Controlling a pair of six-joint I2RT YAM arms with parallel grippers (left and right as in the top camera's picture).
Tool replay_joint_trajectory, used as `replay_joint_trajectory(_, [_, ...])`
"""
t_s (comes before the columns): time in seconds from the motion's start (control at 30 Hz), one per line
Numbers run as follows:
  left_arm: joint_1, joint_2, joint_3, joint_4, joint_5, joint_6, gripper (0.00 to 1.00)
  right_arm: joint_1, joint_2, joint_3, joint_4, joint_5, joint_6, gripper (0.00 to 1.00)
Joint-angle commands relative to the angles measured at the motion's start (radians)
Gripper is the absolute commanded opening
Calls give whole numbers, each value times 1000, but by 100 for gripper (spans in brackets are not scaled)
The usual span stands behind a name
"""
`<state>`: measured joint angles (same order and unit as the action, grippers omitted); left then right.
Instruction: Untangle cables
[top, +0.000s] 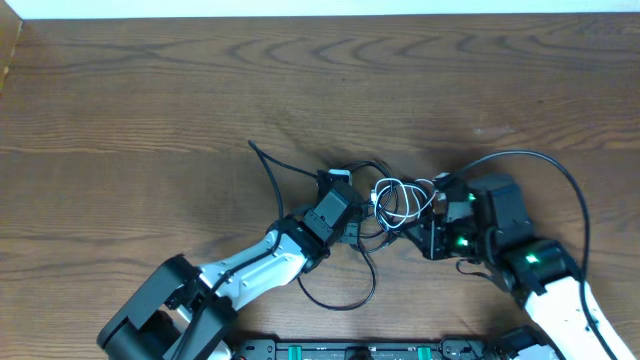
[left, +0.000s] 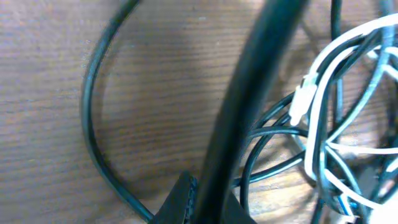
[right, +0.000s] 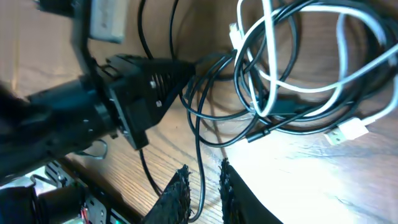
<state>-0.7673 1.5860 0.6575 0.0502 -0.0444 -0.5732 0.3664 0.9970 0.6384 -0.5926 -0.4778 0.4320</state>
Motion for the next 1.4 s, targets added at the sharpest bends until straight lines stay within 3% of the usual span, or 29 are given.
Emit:
replay_joint_trajectory(0.0, [5,-92,13,0,-21,-4,8,55,69,3,53,4,3,17])
replay_joint_trajectory(0.13, [5,-171,13,-4,-21,-4,8,119,156,3,167,32,51,20])
replay_joint_trajectory(0.33, [5,-195,13,-34,-20,-6,8,180,348,3,301,274,179,23])
replay_joint_trajectory(0.7, [5,-195,13,-65,-20,-5,8,188,631,3,546,258,203,31])
replay_joint_trajectory(0.77, [5,-195,13,-65,-20,-5,8,194,644,3,543,259,203,26])
replay_joint_trajectory(0.87, [5,-195,13,-65,-20,-5,8,203,660,3,541,262,203,2])
replay_joint_trajectory(0.9, [5,-195,13,-65,-20,-5,8,203,659,3,541,257,203,1])
replay_joint_trajectory(1.07, [5,-195,13,-74,-20,-5,8,147,573,10,542,53,119,1])
replay_joint_trajectory(1.27, [5,-195,13,-76,-20,-5,8,-7,386,10,540,-381,2,1])
replay_joint_trajectory(1.37, [5,-195,13,-76,-20,-5,8,-61,321,10,488,-374,0,1])
